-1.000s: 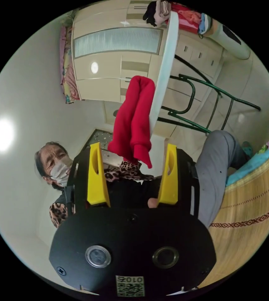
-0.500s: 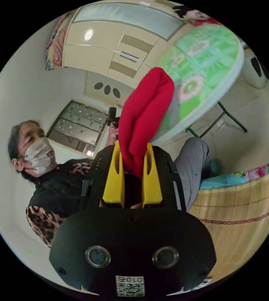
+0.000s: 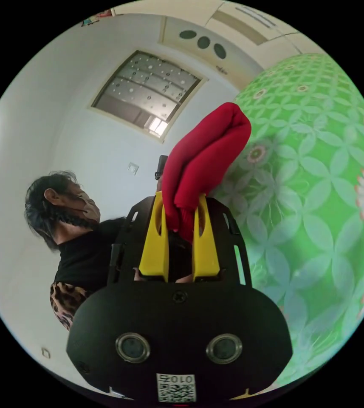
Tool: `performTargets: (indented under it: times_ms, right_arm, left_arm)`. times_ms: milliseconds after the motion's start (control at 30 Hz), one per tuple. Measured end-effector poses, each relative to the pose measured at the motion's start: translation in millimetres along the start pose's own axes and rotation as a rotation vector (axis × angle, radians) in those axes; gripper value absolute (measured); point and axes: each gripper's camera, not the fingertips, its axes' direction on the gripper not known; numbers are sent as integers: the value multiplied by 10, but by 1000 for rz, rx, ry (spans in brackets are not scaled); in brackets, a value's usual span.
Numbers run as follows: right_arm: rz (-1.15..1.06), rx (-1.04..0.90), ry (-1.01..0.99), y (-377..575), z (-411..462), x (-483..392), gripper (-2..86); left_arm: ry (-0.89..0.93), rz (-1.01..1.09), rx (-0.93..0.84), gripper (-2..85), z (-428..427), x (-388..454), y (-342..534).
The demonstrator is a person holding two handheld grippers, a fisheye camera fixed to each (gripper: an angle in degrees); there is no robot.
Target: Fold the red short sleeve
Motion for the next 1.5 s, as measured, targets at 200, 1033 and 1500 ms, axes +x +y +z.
performTargets:
  times_ms: [200,1033,1500]
  right_arm:
    - [-60,-197,-77,-1487,-1143,-323,97]
    - [-698,-1302,-710,-5295,2551,-8804,97]
    - [-195,-1667,-444,-4206,3868,-9805,101]
  left_arm:
    - [-54,-108,210,94,-875,364,841]
    - [-663,-523,1567,91,-4616,4764,8137]
    - [-337,-795,2000,80,-4279,4829,10011]
